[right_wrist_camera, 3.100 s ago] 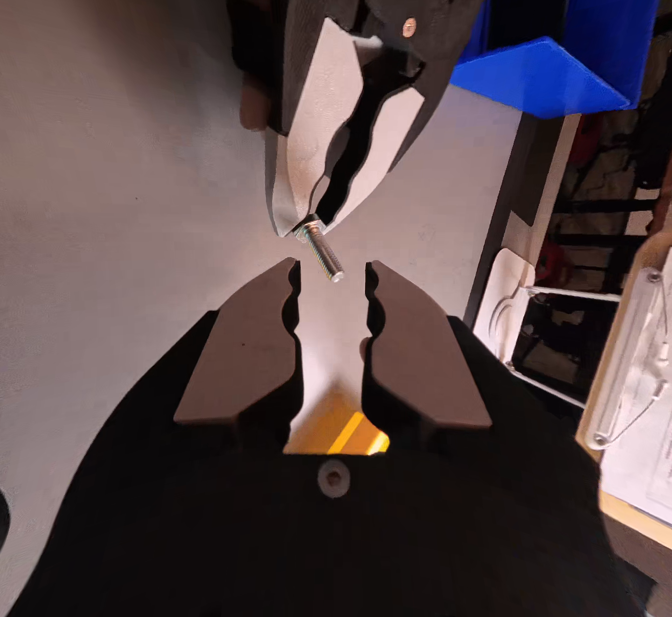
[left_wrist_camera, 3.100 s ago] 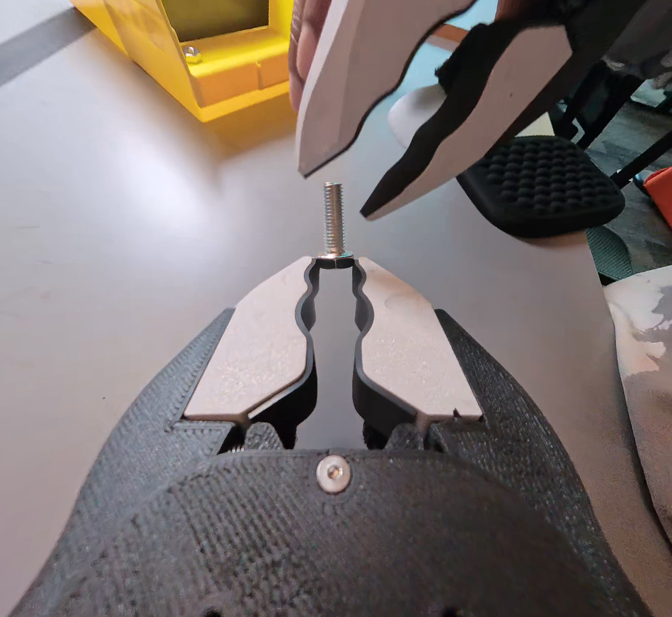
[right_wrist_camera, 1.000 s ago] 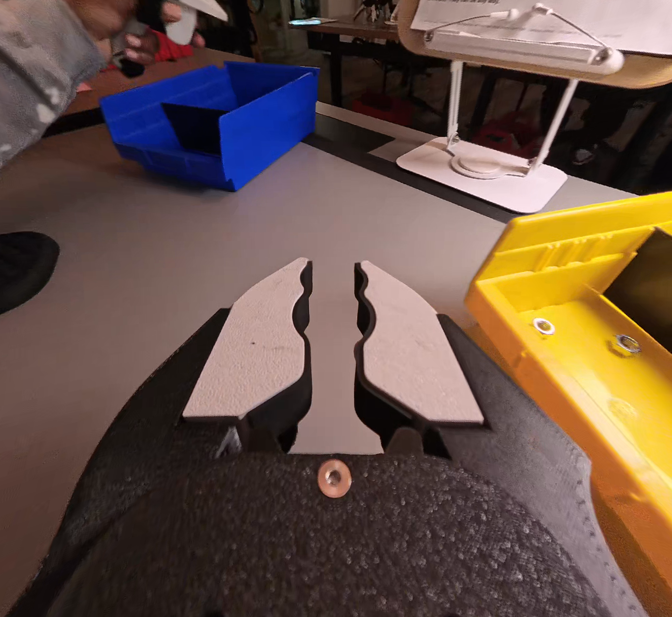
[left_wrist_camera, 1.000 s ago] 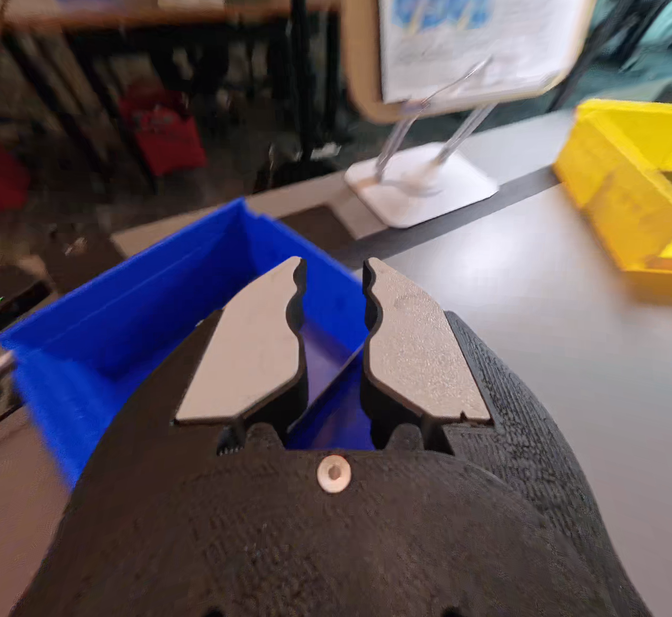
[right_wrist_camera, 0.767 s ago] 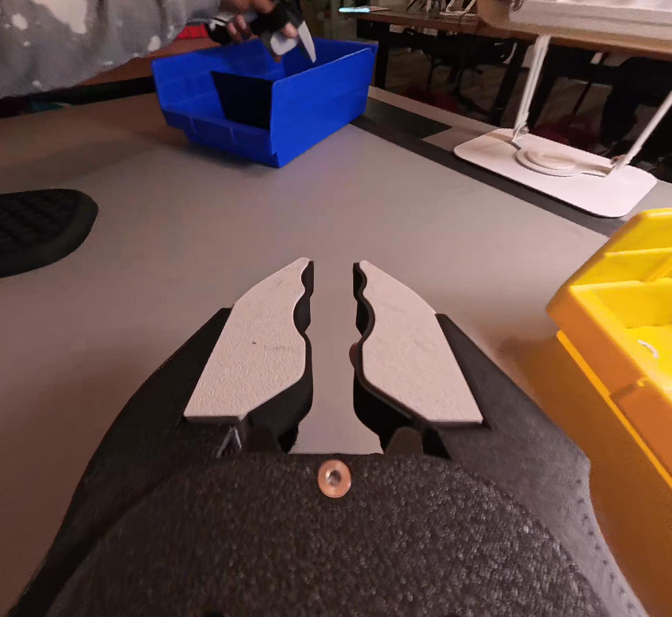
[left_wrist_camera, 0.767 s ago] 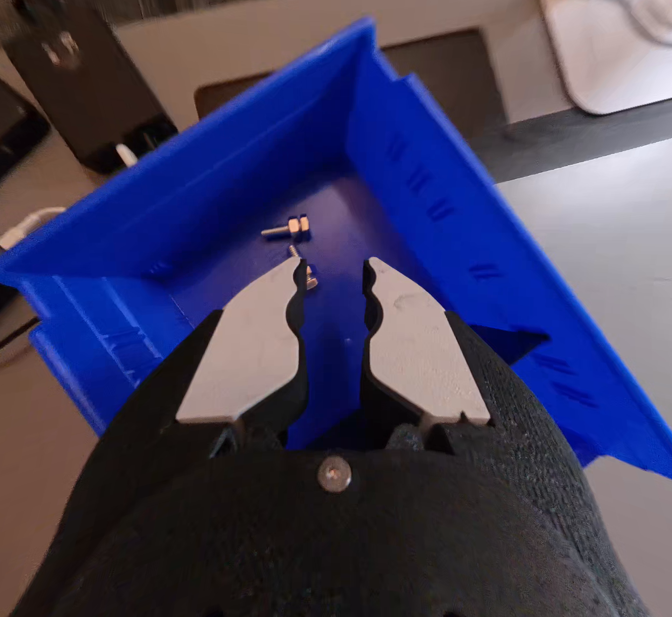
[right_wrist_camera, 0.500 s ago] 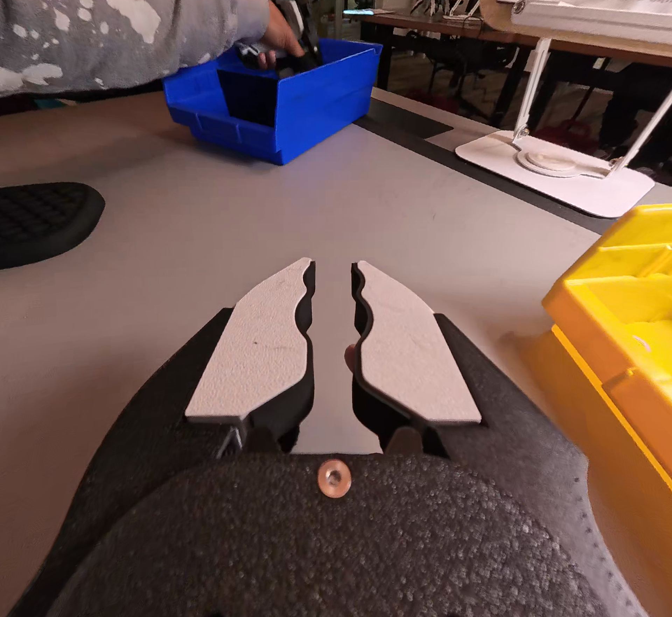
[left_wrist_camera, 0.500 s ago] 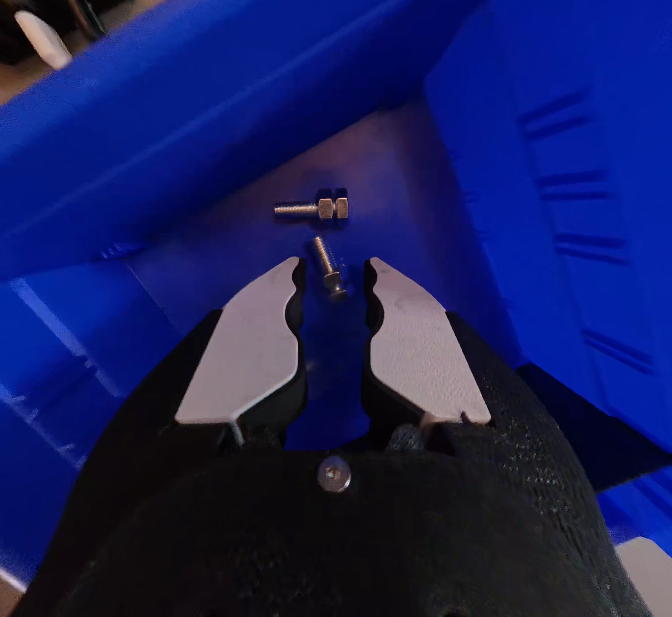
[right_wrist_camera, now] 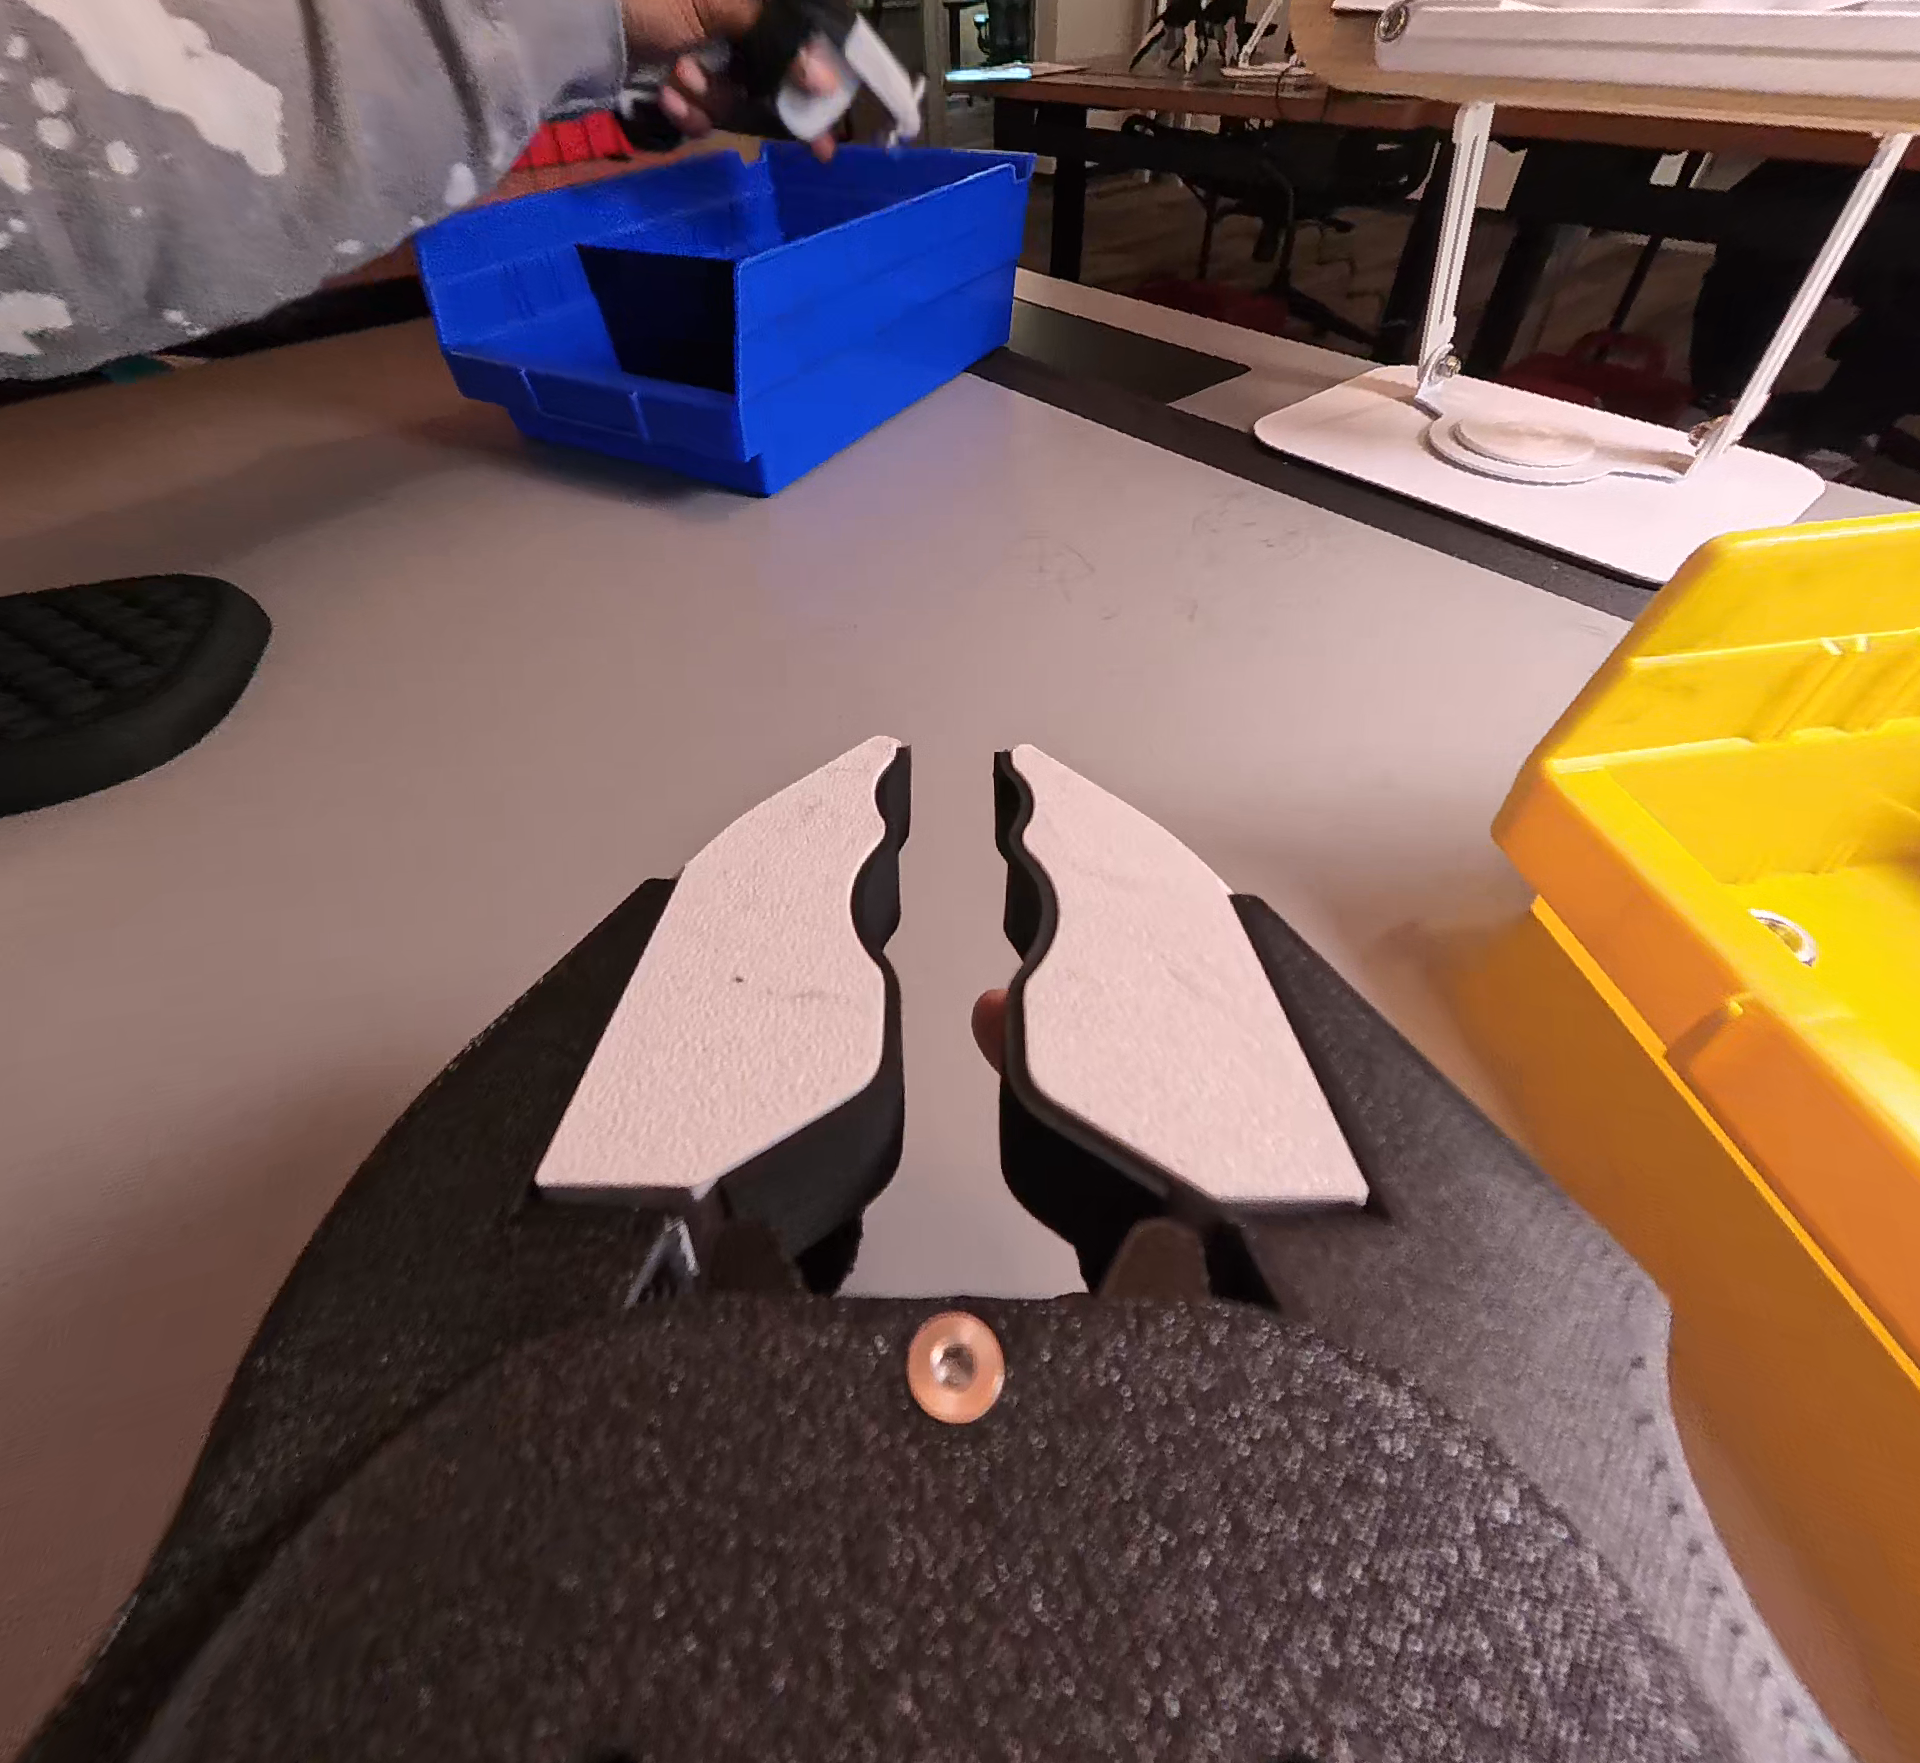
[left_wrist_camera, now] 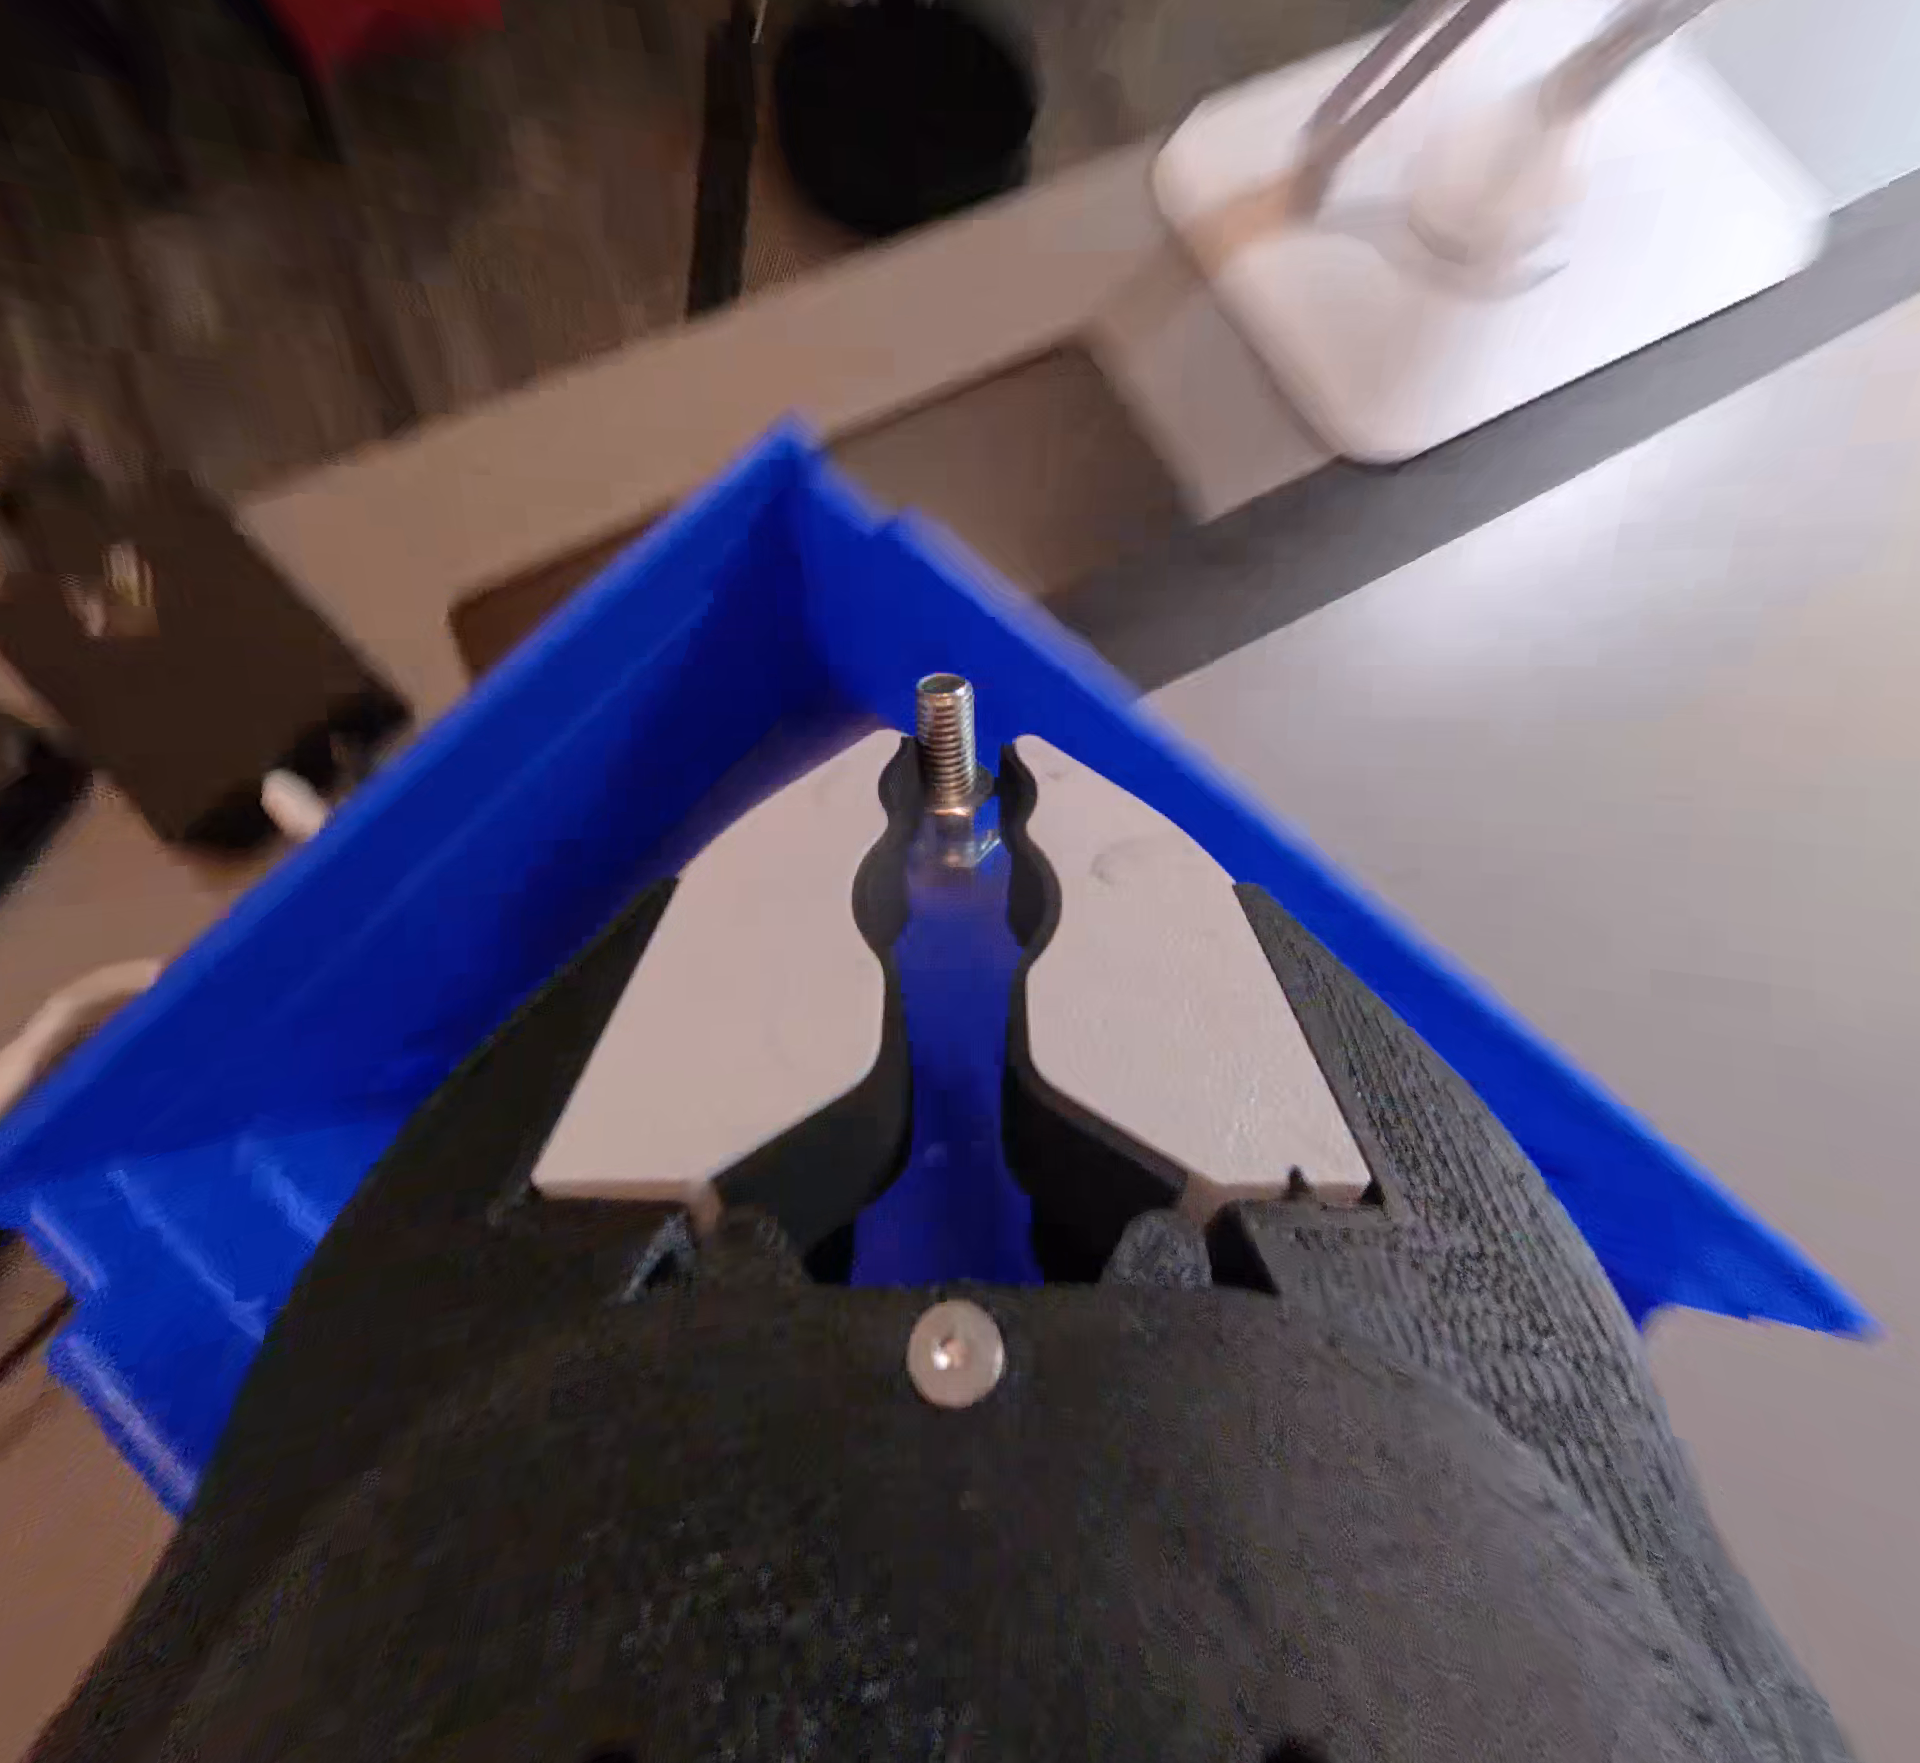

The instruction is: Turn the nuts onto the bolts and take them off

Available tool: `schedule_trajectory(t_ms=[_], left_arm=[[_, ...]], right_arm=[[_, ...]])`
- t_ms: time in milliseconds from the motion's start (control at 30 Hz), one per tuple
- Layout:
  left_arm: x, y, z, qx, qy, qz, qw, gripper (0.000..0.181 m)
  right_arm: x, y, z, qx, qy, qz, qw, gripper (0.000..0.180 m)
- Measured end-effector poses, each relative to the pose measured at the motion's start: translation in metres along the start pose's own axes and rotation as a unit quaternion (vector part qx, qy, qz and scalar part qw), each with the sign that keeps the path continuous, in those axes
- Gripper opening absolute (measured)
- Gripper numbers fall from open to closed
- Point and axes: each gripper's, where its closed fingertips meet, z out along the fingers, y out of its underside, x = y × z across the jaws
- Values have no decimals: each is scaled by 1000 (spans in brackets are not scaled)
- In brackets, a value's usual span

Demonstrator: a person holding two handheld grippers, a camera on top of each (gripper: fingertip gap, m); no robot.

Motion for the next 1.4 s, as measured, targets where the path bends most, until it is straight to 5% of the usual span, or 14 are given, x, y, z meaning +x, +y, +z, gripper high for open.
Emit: schedule_trajectory(t_ms=[33, 233, 400, 533, 1067, 1400], left_arm=[[21, -18, -16, 53, 23, 22, 998, 16], [191, -38, -99, 278, 153, 173, 932, 15], [308, 17, -103, 295, 245, 195, 903, 15], [359, 59, -98, 289, 288, 199, 891, 10], [370, 95, -75, 249, 306, 206, 895, 10], [386, 103, -102, 243, 496, 126, 824, 36]], right_arm=[[-1, 0, 2, 2, -3, 3, 1000, 15], [-9, -37, 21, 41, -26, -15, 999, 16], [-35, -111, 28, 103, -65, -47, 991, 16], [-61, -121, 43, 87, -126, -42, 987, 23], [-70, -66, 68, 23, -173, 15, 984, 9], [-81, -87, 24, 83, -347, 60, 932, 9]])
